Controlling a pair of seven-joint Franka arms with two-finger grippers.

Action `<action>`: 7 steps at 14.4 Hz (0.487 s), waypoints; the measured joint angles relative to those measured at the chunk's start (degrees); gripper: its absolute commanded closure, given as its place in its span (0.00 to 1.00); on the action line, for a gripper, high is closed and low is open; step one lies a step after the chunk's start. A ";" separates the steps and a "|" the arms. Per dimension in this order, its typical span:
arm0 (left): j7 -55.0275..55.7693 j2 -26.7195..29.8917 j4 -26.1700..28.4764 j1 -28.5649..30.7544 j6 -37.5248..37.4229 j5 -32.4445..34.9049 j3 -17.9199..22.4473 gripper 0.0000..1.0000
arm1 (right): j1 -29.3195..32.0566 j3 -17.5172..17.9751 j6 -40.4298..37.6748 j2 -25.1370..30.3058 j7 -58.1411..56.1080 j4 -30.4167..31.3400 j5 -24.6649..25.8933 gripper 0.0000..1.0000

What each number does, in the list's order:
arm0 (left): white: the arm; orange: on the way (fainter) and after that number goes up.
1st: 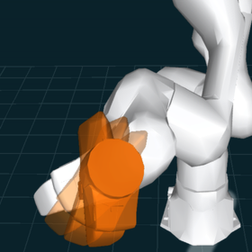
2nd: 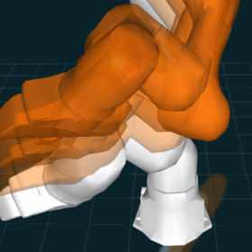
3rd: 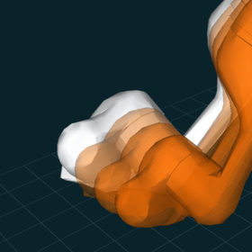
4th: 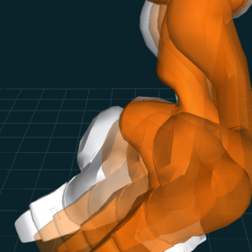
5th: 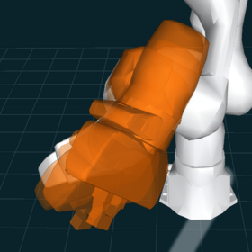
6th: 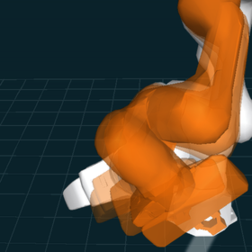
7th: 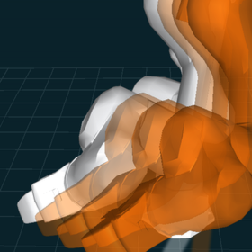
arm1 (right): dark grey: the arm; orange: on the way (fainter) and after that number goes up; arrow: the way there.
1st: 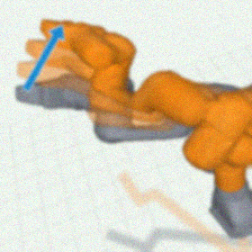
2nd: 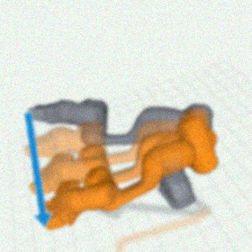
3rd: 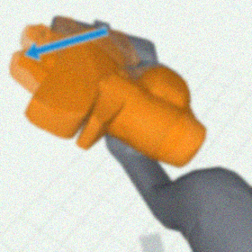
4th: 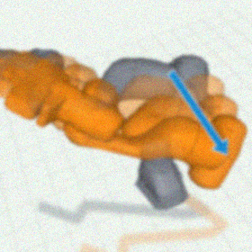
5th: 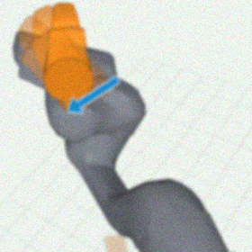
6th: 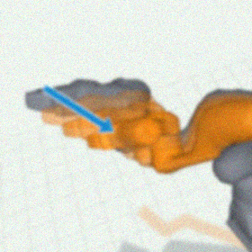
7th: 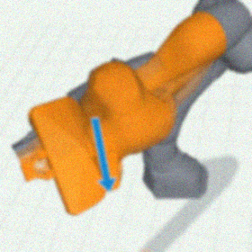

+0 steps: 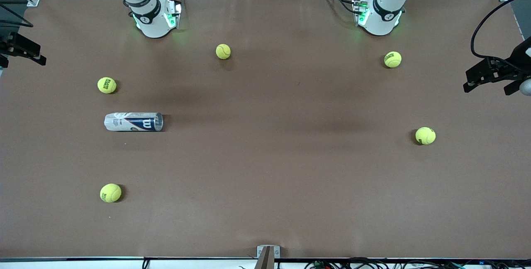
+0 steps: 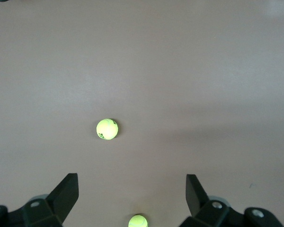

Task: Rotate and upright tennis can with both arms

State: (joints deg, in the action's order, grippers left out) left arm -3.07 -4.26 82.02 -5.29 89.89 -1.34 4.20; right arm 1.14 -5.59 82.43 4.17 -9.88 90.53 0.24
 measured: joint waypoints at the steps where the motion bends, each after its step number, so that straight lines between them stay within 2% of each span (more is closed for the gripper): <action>1: 0.28 0.00 0.00 0.00 -0.05 0.00 0.00 0.00 | 0.00 0.00 -0.06 0.03 0.01 0.00 -0.01 0.00; 7: 1.31 0.00 0.00 0.00 -0.18 0.00 0.00 0.00 | 0.00 0.00 -0.35 0.47 2.65 0.00 -0.61 0.00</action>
State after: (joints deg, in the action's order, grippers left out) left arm -1.75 -4.26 82.02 -5.29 89.71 -1.34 4.20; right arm 1.14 -5.59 82.08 4.64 -7.22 90.53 -0.37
